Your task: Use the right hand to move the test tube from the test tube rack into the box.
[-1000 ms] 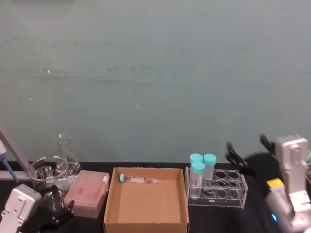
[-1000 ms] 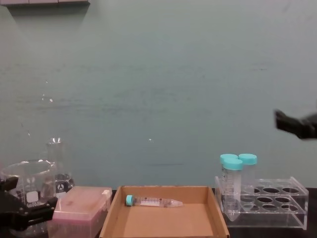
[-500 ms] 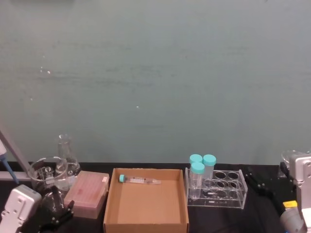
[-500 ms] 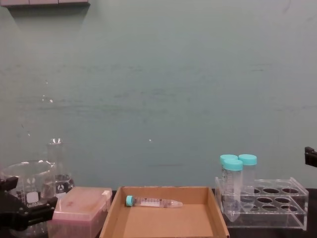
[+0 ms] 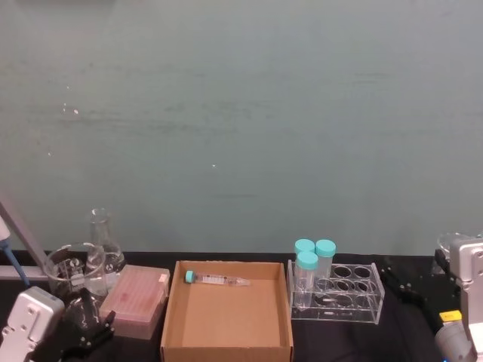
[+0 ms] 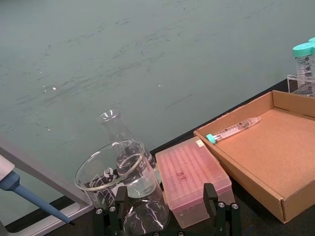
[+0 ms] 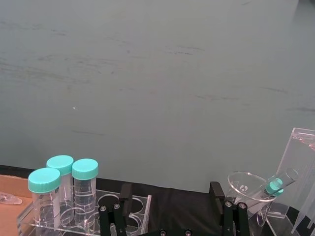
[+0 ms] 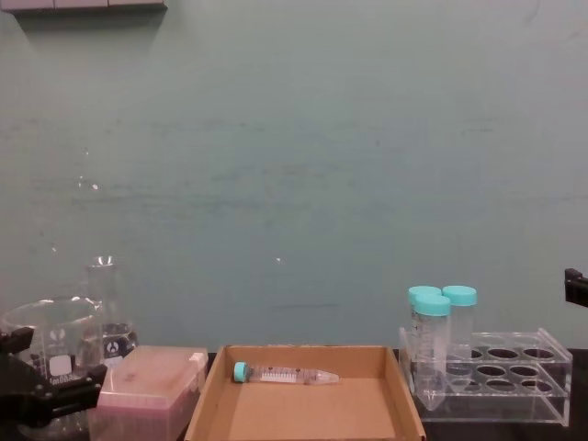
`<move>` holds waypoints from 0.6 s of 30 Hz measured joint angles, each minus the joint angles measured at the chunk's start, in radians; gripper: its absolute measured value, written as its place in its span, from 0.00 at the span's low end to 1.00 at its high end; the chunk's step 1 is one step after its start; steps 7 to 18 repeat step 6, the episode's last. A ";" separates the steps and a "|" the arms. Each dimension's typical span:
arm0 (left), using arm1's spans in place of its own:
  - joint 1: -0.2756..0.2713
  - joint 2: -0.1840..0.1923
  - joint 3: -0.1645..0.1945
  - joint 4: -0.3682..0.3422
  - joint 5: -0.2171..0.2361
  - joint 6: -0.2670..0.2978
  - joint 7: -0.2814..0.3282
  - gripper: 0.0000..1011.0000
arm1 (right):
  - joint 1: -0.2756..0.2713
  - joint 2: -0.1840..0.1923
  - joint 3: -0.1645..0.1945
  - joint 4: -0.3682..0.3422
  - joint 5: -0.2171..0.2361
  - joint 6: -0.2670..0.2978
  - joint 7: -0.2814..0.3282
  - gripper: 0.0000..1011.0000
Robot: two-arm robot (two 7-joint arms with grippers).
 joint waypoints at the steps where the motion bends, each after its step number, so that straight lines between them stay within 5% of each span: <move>1: 0.000 0.000 0.000 0.000 0.000 0.000 0.000 0.99 | 0.000 0.000 0.000 0.000 0.000 0.000 0.000 0.99; 18: 0.000 0.000 0.000 0.000 0.000 0.000 0.000 0.99 | 0.000 0.000 -0.001 -0.001 0.000 -0.001 0.000 0.99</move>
